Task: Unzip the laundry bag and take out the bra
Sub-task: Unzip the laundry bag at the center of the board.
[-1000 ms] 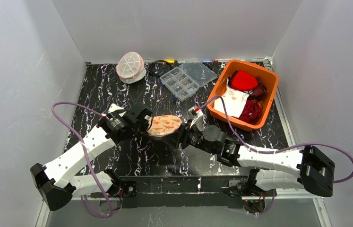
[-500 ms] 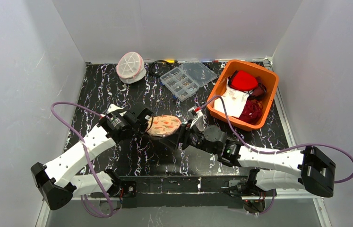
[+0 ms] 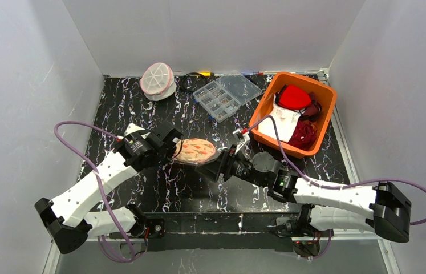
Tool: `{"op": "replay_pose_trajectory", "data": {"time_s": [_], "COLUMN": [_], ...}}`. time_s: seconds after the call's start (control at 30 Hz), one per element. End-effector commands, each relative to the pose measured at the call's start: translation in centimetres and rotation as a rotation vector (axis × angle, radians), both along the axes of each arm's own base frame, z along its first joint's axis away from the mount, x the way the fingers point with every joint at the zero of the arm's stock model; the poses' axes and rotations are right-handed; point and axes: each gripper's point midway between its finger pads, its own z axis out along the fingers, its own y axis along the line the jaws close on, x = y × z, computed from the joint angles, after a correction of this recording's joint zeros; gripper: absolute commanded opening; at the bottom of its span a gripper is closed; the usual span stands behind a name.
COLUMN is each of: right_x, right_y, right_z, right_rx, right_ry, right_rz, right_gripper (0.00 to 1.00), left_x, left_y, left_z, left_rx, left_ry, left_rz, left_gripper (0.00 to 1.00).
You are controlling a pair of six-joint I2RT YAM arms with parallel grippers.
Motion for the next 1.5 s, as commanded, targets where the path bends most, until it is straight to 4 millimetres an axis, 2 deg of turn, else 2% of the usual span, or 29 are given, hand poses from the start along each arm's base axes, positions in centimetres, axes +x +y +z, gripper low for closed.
{"op": "replay_pose_trajectory", "data": {"time_s": [0.0, 0.1, 0.27, 0.5, 0.67, 0.73, 0.83, 0.93, 1.03, 1.07, 1.17, 1.27, 1.4, 1.47], "right_x": [0.5, 1.3, 2.3, 3.3, 3.5, 3.6, 3.9, 4.4, 4.6, 4.8, 4.8, 4.9, 4.8, 4.8], "right_y": [-0.8, -2.3, -4.2, -4.5, -3.8, -3.4, -2.6, -2.3, -2.2, -2.3, -2.6, -3.1, -3.6, -3.9], "right_z": [0.9, 0.3, -2.2, -5.5, -6.4, -6.3, -5.9, -5.5, -5.4, -5.4, -5.9, -7.1, -8.0, -8.4], "right_rx": [0.055, 0.050, 0.068, 0.063, 0.089, 0.103, 0.128, 0.136, 0.128, 0.127, 0.117, 0.112, 0.135, 0.140], "right_ry": [0.016, 0.059, 0.211, 0.375, 0.431, 0.442, 0.447, 0.426, 0.400, 0.394, 0.391, 0.412, 0.430, 0.438], "right_rz": [-0.050, -0.109, -0.187, -0.221, -0.209, -0.200, -0.179, -0.178, -0.182, -0.186, -0.198, -0.222, -0.237, -0.247], "right_gripper": [0.82, 0.88, 0.94, 0.98, 0.98, 0.95, 0.86, 0.71, 0.49, 0.43, 0.26, 0.03, 0.01, 0.01], "left_x": [0.1, 0.1, 0.5, 0.7, 0.8, 0.8, 0.7, 0.5, 0.0, -0.2, -1.0, -2.0, -3.4, -3.8], "left_y": [0.8, 0.7, -0.5, -2.0, -2.6, -3.1, -3.6, -3.8, -3.9, -4.0, -4.1, -4.8, -6.4, -7.0], "left_z": [0.6, 0.3, -0.6, -1.2, -0.8, -0.9, -1.2, -2.1, -3.2, -3.6, -5.1, -7.2, -9.5, -10.3], "left_rx": [0.044, 0.049, -0.023, -0.102, -0.129, -0.134, -0.132, -0.120, -0.108, -0.104, -0.098, -0.141, -0.277, -0.348], "left_ry": [-0.026, -0.058, -0.192, -0.322, -0.385, -0.393, -0.396, -0.379, -0.351, -0.336, -0.292, -0.255, -0.237, -0.251], "left_rz": [-0.008, -0.062, -0.172, -0.273, -0.318, -0.344, -0.381, -0.411, -0.440, -0.450, -0.487, -0.525, -0.566, -0.565], "left_gripper": [0.00, 0.00, 0.00, 0.00, 0.00, 0.00, 0.00, 0.00, 0.00, 0.03, 0.29, 0.53, 0.75, 0.79]}}
